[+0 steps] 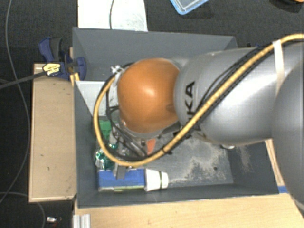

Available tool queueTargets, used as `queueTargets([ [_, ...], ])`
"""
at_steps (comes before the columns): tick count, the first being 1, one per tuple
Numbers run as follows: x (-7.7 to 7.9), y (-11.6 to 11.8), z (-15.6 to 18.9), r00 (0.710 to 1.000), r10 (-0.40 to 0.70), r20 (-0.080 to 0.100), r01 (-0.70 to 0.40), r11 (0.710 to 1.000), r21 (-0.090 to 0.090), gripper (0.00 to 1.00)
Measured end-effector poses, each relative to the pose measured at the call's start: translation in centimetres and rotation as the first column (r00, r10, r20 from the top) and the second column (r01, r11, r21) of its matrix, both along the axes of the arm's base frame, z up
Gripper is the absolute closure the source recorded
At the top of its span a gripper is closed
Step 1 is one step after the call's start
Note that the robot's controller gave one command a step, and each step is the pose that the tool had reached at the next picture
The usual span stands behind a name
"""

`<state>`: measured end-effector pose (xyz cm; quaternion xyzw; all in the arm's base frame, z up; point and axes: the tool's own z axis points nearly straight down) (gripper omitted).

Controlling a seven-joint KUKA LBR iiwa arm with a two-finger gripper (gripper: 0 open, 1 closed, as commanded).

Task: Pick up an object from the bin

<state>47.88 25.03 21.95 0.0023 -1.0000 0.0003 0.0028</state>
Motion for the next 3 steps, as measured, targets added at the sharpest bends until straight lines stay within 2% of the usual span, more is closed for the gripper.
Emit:
queueTargets([
  [1,0.2,-0.1,0.4,1.0,-0.007,0.007,0.007,1.0,0.002,0.0],
  [2,0.0,-2.9,-10.7,0.999,-0.044,0.011,0.044,0.999,0.004,0.0],
  [3,-0.1,-4.4,-9.4,1.0,0.014,0.016,-0.014,1.0,0.006,0.0],
])
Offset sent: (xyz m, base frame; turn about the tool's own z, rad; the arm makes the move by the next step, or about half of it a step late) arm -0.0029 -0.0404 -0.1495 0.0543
